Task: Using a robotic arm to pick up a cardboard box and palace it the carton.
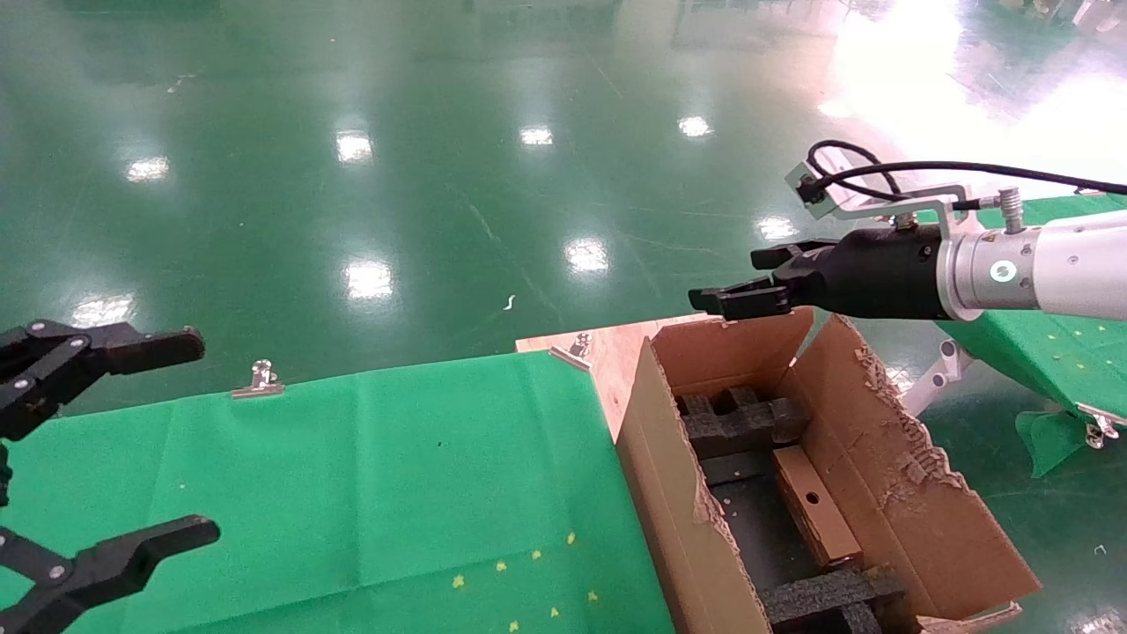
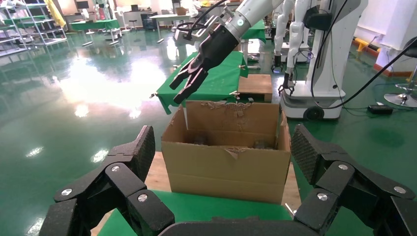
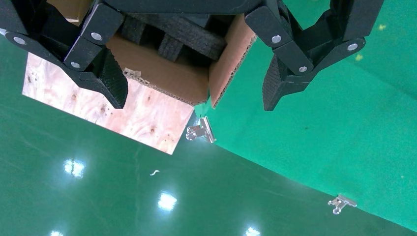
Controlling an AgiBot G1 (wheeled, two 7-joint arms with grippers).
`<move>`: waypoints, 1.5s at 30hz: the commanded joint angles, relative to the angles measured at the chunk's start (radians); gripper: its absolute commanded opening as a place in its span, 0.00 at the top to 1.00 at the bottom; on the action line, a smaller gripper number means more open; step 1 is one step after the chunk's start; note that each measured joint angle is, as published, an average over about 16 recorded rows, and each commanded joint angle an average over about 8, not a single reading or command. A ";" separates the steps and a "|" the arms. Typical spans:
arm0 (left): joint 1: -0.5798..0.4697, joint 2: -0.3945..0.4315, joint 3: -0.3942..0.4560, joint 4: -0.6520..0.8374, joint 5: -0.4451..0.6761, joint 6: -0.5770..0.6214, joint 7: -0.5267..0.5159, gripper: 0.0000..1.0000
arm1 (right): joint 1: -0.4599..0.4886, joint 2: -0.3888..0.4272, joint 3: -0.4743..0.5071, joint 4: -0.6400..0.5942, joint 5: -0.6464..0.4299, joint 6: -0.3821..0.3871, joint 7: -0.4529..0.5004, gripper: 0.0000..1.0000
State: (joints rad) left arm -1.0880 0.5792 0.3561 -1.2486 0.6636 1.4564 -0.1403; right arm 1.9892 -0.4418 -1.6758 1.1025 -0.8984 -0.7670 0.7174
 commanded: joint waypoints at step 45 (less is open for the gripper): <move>0.000 0.000 0.000 0.000 0.000 0.000 0.000 0.00 | -0.696 -0.129 1.062 0.138 0.127 -0.554 -0.403 0.00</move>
State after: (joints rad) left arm -1.0881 0.5792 0.3563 -1.2485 0.6634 1.4563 -0.1402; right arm 1.2930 -0.5708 -0.6140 1.2401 -0.7709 -1.3209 0.3143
